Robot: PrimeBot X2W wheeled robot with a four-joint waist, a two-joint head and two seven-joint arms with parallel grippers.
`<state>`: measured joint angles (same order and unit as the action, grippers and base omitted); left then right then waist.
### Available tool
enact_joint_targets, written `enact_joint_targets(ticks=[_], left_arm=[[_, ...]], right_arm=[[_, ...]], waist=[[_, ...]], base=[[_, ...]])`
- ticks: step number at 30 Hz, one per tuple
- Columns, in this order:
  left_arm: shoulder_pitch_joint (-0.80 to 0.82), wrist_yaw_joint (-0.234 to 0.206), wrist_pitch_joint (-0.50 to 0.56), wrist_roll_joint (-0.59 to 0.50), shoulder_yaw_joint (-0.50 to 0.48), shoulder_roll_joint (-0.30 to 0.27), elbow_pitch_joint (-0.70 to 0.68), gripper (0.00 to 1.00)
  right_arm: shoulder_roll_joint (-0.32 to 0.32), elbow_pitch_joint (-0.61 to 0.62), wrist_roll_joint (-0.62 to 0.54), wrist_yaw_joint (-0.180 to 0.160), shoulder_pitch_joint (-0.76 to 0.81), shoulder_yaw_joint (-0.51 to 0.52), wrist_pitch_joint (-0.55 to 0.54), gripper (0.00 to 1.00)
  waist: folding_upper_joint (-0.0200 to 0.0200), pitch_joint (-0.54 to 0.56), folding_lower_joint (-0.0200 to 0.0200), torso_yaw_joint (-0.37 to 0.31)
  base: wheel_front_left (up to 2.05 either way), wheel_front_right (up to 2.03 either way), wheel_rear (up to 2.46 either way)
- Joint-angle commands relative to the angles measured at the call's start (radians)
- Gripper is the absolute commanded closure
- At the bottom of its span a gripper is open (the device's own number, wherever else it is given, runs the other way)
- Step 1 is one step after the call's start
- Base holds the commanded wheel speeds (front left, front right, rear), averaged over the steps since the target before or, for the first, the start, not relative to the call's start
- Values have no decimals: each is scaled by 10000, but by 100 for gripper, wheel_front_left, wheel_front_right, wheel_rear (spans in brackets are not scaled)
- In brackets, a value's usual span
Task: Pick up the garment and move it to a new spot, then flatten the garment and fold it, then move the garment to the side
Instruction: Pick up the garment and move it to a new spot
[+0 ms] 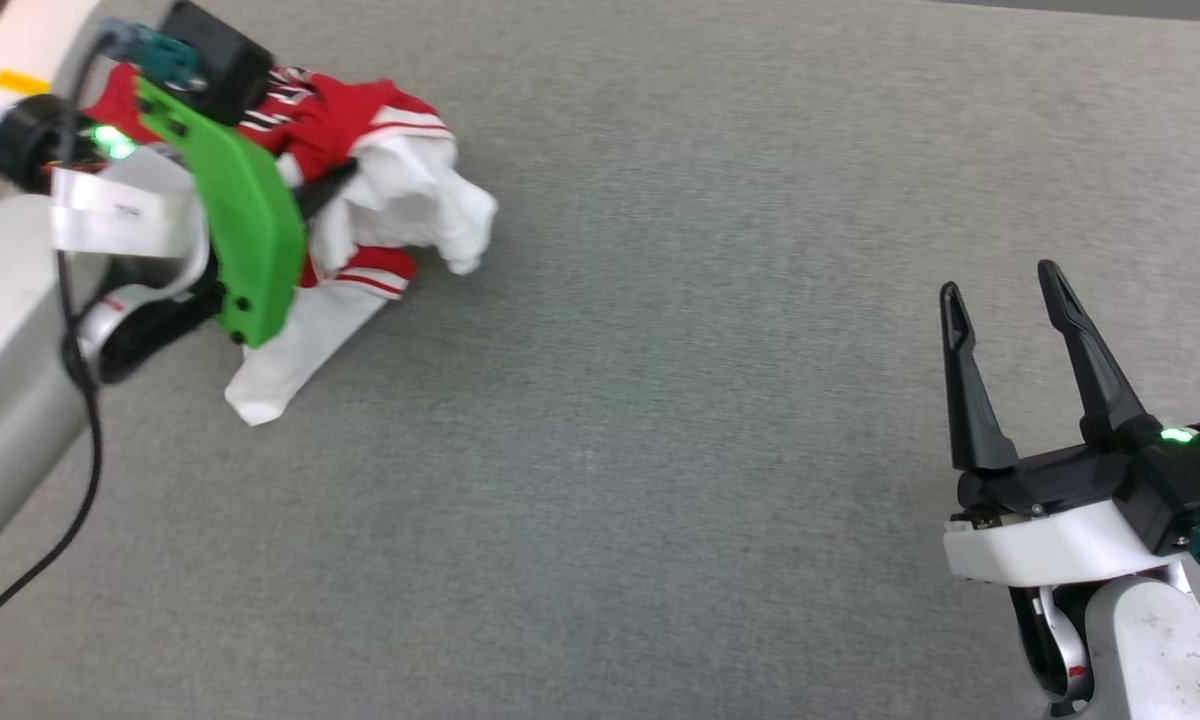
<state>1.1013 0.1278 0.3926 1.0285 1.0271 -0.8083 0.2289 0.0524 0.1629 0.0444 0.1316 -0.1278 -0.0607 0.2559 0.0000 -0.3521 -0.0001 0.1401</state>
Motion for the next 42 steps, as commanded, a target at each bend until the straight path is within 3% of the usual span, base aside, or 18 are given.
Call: enact_joint_targets(ticks=[1,7,12,19,24,32,39,40,41,42], left_arm=[[322,29,-124,-128,216,213,-142,100],[1011,29,-348,-324,1208,1168,-374,100],[1732,29,-676,-363,1943,2395,-248,100],[2351,29,-1071,-572,2459,4104,-103,100],[1920,29,-1031,-932,2524,5185,34,100],[-136,29,-723,-2166,2529,6090,1208,100],[-1130,29,-823,-2511,2530,6604,1903,100],[-1119,29,-1012,-2575,2530,6648,2004,88],[-1081,29,-1221,-2625,2530,6689,2088,53],[-997,29,-1572,-2704,2530,6744,2213,0]], right_arm=[[-9,-12,109,-9,51,52,59,0],[-19,18,546,-9,123,328,59,0],[-20,32,790,-9,142,432,59,0],[-21,103,993,-9,57,660,59,0],[-21,159,1084,-9,-51,831,59,0],[-21,208,1114,-9,-256,852,59,0],[-22,142,1019,-9,-335,870,59,0],[-22,117,997,-9,-329,881,59,0],[-22,99,977,-9,-315,889,59,0],[-22,70,953,-9,-288,911,59,0]], waist=[[0,203,1,-703],[0,195,1,-1589],[0,92,1,-2220],[0,-187,1,-2724],[0,-467,1,-2906],[0,-826,1,-3037],[0,-888,1,-2916],[0,-833,1,-2869],[0,-775,1,-2825],[0,-677,1,-2760]], base=[[0,0,0],[0,0,0],[0,0,0],[0,0,0],[0,0,0],[0,0,0],[0,0,0],[0,0,0],[0,0,0],[0,0,0]])
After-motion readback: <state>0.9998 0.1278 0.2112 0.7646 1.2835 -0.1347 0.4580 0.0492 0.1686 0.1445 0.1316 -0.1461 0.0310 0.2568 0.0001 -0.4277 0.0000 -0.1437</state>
